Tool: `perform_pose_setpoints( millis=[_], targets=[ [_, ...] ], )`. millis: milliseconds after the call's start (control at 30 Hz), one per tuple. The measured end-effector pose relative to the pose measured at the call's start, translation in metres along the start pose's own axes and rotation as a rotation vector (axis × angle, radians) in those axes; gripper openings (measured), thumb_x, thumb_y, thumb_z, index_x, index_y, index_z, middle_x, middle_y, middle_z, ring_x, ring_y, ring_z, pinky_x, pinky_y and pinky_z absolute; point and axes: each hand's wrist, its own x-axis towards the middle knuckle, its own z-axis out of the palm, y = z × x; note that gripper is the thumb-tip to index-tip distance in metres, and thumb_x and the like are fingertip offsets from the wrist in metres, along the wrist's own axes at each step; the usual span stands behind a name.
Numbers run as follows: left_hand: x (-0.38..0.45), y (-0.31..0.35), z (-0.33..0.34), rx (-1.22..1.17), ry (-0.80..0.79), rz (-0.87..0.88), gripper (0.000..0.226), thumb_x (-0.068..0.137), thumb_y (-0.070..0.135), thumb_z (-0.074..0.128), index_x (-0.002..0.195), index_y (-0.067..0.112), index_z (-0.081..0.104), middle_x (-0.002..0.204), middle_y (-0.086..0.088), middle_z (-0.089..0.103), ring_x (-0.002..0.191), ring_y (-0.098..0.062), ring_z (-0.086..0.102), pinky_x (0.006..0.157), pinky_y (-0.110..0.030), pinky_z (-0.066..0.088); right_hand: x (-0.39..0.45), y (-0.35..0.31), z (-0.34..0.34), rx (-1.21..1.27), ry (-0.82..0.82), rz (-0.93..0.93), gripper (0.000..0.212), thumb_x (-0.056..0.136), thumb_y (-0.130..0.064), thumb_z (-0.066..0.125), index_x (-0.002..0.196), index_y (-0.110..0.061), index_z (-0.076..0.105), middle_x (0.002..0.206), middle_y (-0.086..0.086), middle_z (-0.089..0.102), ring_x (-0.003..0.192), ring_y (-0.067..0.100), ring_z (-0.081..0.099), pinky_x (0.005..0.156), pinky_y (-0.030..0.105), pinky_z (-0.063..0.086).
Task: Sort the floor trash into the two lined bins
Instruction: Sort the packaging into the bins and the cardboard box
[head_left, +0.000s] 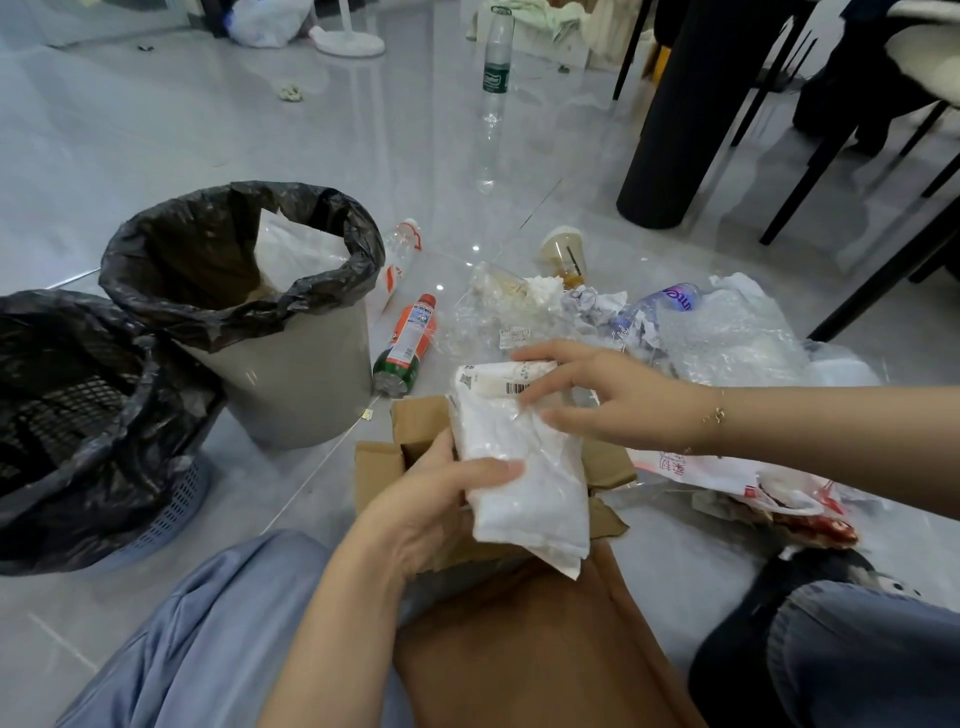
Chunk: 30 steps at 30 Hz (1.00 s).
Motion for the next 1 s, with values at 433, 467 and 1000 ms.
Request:
perform_pose_setpoints(
  millis=[433, 467, 1000],
  targets=[
    [0.005, -0.01, 0.01, 0.227, 0.364, 0.403, 0.034, 0.079, 0.005, 0.075, 0.106, 0.02, 0.06, 0.102, -0.001, 0.073, 0.091, -0.012, 0.071, 0.076, -0.028, 0.058, 0.0, 0.008, 0.022, 0.615, 0.284, 0.276, 0.025, 0.078, -0.003, 0.073, 0.1, -0.015, 0.069, 0.096, 0.005, 0.074, 0.092, 0.023, 0.07, 0.085, 0.04, 0.057],
    [0.004, -0.008, 0.001, 0.398, 0.416, 0.452, 0.033, 0.08, 0.009, 0.076, 0.106, 0.022, 0.059, 0.101, 0.003, 0.072, 0.089, -0.007, 0.069, 0.078, -0.024, 0.056, 0.003, 0.007, 0.02, 0.486, 0.334, 0.203, 0.019, 0.08, -0.005, 0.072, 0.097, -0.013, 0.069, 0.094, 0.007, 0.073, 0.09, 0.024, 0.069, 0.084, 0.042, 0.057],
    [0.005, -0.03, -0.054, 0.906, 0.335, 0.465, 0.044, 0.079, 0.003, 0.04, 0.104, 0.029, 0.066, 0.103, 0.013, 0.069, 0.099, -0.001, 0.062, 0.092, -0.03, 0.051, 0.044, 0.029, 0.056, -0.171, -0.227, -0.074, 0.021, 0.091, -0.028, 0.06, 0.11, -0.021, 0.067, 0.099, -0.003, 0.07, 0.089, 0.014, 0.064, 0.082, 0.036, 0.05]
  ],
)
